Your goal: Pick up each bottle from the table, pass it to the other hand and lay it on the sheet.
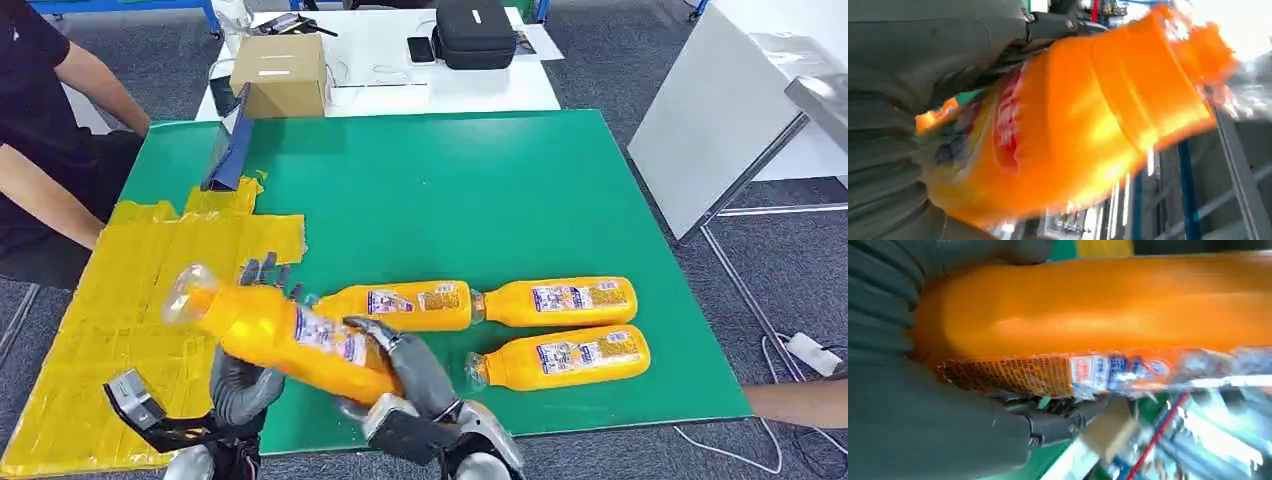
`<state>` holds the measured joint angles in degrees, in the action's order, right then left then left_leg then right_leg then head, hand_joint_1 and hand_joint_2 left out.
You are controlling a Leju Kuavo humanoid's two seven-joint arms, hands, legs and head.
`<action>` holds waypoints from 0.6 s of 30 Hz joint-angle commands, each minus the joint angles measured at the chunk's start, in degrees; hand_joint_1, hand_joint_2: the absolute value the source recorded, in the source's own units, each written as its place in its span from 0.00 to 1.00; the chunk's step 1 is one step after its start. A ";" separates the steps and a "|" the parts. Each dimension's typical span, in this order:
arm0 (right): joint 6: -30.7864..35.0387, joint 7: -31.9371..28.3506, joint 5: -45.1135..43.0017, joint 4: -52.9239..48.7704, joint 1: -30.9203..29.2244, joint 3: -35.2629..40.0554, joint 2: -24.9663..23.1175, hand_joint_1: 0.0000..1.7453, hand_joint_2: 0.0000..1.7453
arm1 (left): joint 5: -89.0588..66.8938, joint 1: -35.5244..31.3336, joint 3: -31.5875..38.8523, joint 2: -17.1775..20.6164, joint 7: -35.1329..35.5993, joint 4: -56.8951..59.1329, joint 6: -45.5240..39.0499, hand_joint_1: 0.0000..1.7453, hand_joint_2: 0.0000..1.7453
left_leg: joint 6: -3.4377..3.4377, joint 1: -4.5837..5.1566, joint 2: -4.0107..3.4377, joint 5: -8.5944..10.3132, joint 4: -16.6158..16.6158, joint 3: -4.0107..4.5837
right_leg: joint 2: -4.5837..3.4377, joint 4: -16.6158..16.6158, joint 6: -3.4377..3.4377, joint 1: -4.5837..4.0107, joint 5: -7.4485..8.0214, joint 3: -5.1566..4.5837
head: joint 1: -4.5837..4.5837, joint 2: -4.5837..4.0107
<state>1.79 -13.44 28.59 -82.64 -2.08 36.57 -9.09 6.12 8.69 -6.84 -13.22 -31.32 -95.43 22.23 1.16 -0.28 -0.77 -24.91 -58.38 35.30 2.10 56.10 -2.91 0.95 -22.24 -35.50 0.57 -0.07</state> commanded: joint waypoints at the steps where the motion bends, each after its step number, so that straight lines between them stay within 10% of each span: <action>1: -1.23 1.89 5.49 12.38 -6.78 12.28 0.49 1.00 1.00 | -1.97 -0.73 -0.32 2.05 0.06 2.61 -0.06 0.00 1.00 | -0.06 -0.04 -0.10 -0.07 0.11 -0.32 | -0.30 -0.10 0.13 -0.01 -0.04 0.25 | 0.02 0.00; 10: -2.73 1.21 7.31 13.15 -8.41 17.67 0.81 1.00 1.00 | -5.05 -1.68 0.45 2.63 -0.43 4.76 -2.24 0.00 1.00 | -0.04 0.00 -0.06 -0.03 0.11 -0.21 | -0.19 -0.08 0.11 0.02 -0.03 0.12 | 0.02 0.00; 11: -2.60 1.13 7.62 13.01 -8.38 18.18 0.95 1.00 1.00 | -6.25 -1.84 0.52 2.74 -0.84 5.14 -2.91 0.08 1.00 | -0.07 -0.02 -0.05 -0.04 0.15 -0.31 | -0.24 -0.11 0.15 0.00 -0.04 0.22 | 0.00 0.00; 12: -2.47 1.13 7.64 12.83 -8.26 18.33 1.04 1.00 1.00 | -6.40 -1.87 0.61 2.82 -1.04 5.37 -2.91 1.00 1.00 | -0.09 -0.04 -0.03 -0.07 0.15 -0.38 | -0.27 -0.12 0.18 0.00 -0.07 0.29 | 0.02 0.02; 18: -1.36 1.19 7.70 12.01 -7.87 18.03 1.57 1.00 1.00 | -6.39 -1.84 0.99 2.87 -2.03 5.54 -2.32 1.00 1.00 | -0.07 -0.03 0.09 -0.06 0.14 -0.32 | -0.11 -0.11 0.15 -0.01 -0.10 0.25 | 0.02 0.00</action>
<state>1.31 -11.76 35.39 -74.53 -9.40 47.28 -9.09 0.11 9.99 -4.50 -11.19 -33.57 -94.22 19.78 1.16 -0.28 -0.81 -24.91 -58.38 35.34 2.08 56.10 -2.90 0.95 -22.24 -35.62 0.59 -0.07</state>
